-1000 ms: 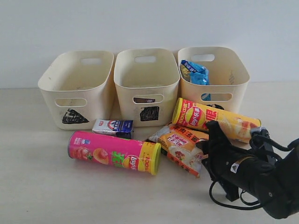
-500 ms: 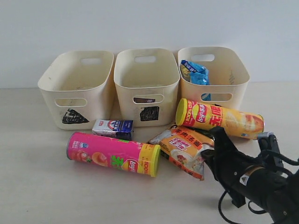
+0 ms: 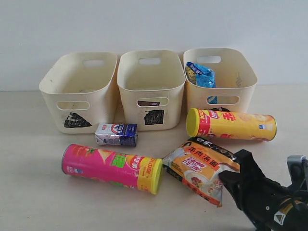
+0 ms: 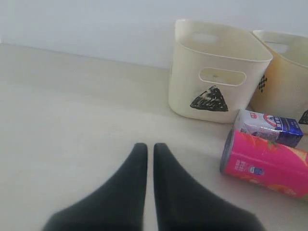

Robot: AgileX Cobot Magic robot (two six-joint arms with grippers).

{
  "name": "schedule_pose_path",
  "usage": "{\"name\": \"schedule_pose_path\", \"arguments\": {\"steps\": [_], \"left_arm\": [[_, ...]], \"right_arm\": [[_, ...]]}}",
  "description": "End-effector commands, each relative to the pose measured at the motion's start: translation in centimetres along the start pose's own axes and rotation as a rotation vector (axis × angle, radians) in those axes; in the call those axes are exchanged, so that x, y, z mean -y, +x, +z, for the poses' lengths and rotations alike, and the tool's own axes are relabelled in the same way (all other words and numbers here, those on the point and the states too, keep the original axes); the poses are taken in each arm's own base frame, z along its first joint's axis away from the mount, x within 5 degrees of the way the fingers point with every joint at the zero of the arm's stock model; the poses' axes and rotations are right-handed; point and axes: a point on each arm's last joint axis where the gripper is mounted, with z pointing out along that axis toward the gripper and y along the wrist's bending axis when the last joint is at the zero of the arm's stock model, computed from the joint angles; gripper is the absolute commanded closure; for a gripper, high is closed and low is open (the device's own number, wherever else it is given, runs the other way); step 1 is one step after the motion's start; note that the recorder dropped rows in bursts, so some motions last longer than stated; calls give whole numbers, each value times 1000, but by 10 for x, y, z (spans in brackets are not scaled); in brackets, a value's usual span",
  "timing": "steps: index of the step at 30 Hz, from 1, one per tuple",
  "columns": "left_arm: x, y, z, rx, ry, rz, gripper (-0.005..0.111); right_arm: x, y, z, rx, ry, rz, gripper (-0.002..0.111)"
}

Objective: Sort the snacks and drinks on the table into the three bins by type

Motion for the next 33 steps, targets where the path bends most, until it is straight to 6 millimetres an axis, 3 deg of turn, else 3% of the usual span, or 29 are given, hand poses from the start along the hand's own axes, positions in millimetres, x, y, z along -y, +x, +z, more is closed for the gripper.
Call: {"name": "schedule_pose_path", "arguments": {"steps": [1, 15, 33], "left_arm": [[0, 1, 0, 5, 6, -6, 102], [0, 1, 0, 5, 6, -6, 102], [0, 1, 0, 5, 6, -6, 102]], "right_arm": [[-6, -1, -12, -2, -26, -36, 108], [-51, -8, -36, 36, -248, -66, 108], [-70, -10, -34, 51, -332, -50, 108]]}}
